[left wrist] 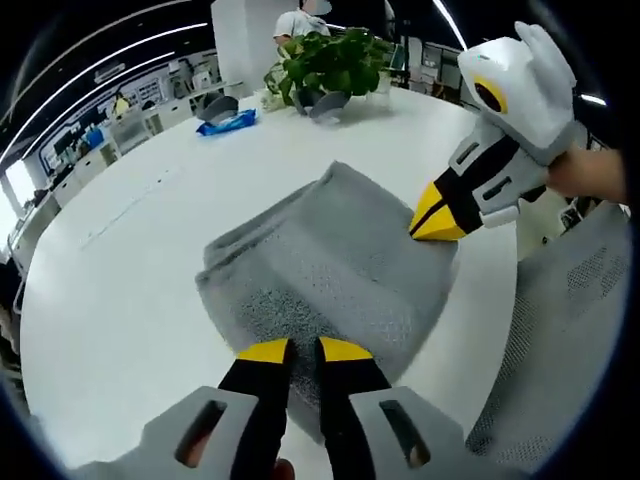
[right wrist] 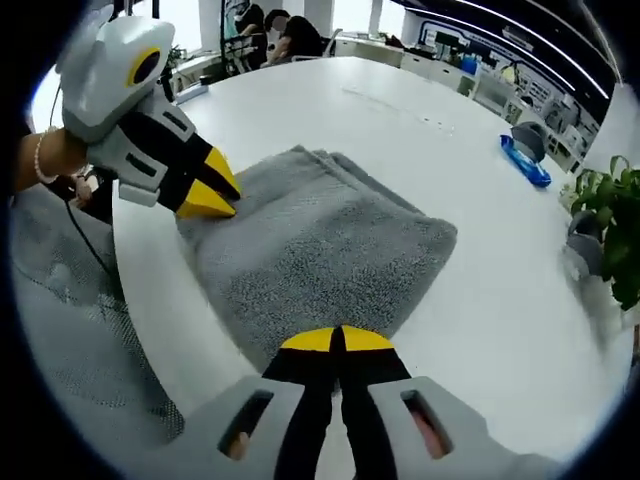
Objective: Fold the towel on the table until its edges align and the towel forms a compact rectangular stack.
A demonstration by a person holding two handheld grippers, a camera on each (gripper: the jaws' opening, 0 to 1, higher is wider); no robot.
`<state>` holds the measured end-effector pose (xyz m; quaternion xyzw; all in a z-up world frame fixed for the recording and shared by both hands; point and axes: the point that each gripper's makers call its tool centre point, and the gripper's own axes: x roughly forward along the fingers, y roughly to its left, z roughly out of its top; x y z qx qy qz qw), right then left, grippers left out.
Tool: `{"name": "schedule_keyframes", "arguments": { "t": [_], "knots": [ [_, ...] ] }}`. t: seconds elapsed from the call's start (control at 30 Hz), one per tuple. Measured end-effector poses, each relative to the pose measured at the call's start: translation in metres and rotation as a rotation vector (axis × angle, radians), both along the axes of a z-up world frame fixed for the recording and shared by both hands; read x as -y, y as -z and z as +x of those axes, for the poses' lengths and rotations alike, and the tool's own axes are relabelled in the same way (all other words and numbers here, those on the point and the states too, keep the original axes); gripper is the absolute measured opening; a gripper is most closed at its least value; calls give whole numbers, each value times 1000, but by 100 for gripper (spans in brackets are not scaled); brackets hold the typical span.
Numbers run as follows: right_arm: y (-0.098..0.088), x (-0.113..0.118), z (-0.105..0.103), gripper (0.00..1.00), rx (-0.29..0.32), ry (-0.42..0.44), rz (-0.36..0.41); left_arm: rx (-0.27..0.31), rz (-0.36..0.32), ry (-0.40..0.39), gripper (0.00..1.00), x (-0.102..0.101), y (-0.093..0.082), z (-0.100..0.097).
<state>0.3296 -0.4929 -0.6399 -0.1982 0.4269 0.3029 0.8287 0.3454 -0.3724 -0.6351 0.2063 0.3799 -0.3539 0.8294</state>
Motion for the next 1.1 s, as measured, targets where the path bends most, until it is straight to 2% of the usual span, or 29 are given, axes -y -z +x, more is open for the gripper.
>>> {"name": "schedule_keyframes", "arguments": {
  "t": [0.17,0.23,0.3,0.47,0.63,0.8,1.1],
  "knots": [
    [8,-4,10,0,25,-38,-51,-7,16,-1,9,1,6,5],
    [8,-3,18,0,56,-34,-55,11,34,-3,8,1,7,10],
    [8,-2,25,0,71,-18,-47,43,38,4,7,1,8,18],
    [9,-2,44,0,80,-17,-53,27,35,-24,7,2,8,35],
    [10,-3,67,0,107,-26,-102,38,48,-33,7,2,9,54],
    [9,-3,84,0,100,-23,-123,31,42,-45,6,1,9,74],
    [11,-1,99,0,107,-15,-137,22,35,-72,5,2,11,88]
  ]
}}
